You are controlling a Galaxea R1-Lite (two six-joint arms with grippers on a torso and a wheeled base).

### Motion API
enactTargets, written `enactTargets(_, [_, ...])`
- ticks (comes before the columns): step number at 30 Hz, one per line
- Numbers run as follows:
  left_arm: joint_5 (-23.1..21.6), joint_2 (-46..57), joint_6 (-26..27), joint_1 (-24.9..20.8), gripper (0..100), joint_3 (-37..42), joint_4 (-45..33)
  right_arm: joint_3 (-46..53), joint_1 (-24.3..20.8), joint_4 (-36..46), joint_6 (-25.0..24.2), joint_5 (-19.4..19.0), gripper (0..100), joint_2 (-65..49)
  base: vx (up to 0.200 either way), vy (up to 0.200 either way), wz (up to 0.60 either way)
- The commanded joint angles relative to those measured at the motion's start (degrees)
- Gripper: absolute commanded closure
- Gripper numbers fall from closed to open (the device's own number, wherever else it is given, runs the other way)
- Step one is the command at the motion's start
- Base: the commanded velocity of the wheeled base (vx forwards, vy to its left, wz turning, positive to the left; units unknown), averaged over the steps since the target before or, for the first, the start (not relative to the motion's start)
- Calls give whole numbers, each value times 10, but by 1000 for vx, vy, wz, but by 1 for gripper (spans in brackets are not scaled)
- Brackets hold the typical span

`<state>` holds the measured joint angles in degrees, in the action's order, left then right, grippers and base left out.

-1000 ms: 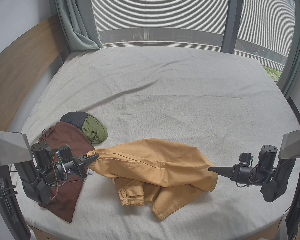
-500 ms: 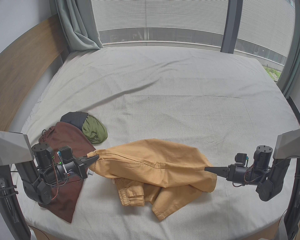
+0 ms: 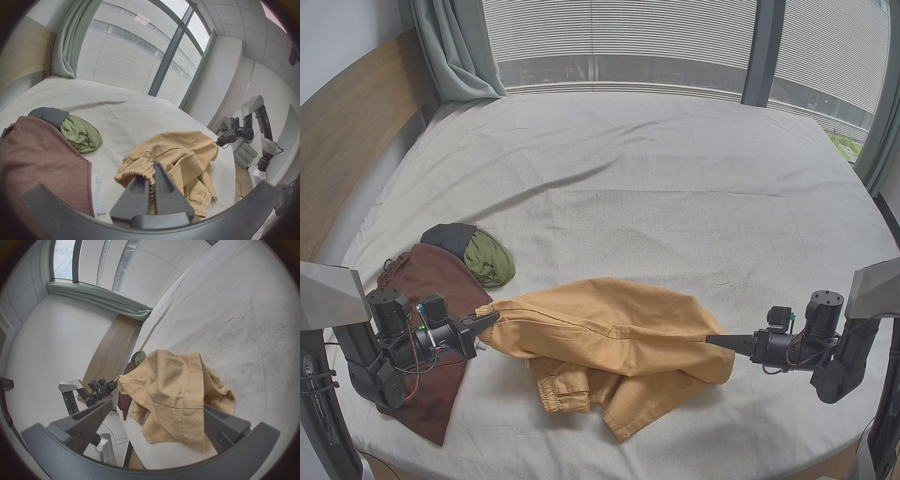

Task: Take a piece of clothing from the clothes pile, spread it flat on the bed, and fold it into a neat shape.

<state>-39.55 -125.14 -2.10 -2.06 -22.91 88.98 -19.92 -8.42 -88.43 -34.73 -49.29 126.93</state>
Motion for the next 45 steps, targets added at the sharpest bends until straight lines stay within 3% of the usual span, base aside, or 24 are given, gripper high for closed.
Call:
enactTargets(1, [0,-1,0,1,100,0,1,9,-5,0,0,0,0,-25,0,0,0])
enactTargets(16, [0,-6,7,-1,100,-1,1,10,-42,0,0,0,0,-33,0,0,0])
enactTargets(26, [0,-7,10,0,100,0,1,7,-43,-1,0,2,0,-34,0,0,0])
enactTargets(27, [0,-7,10,0,100,0,1,4,-43,-1,0,2,100,-34,0,0,0])
enactTargets(45, [0,1,10,0,100,-8,1,-1,-39,-1,1,3,100,-39,0,0,0])
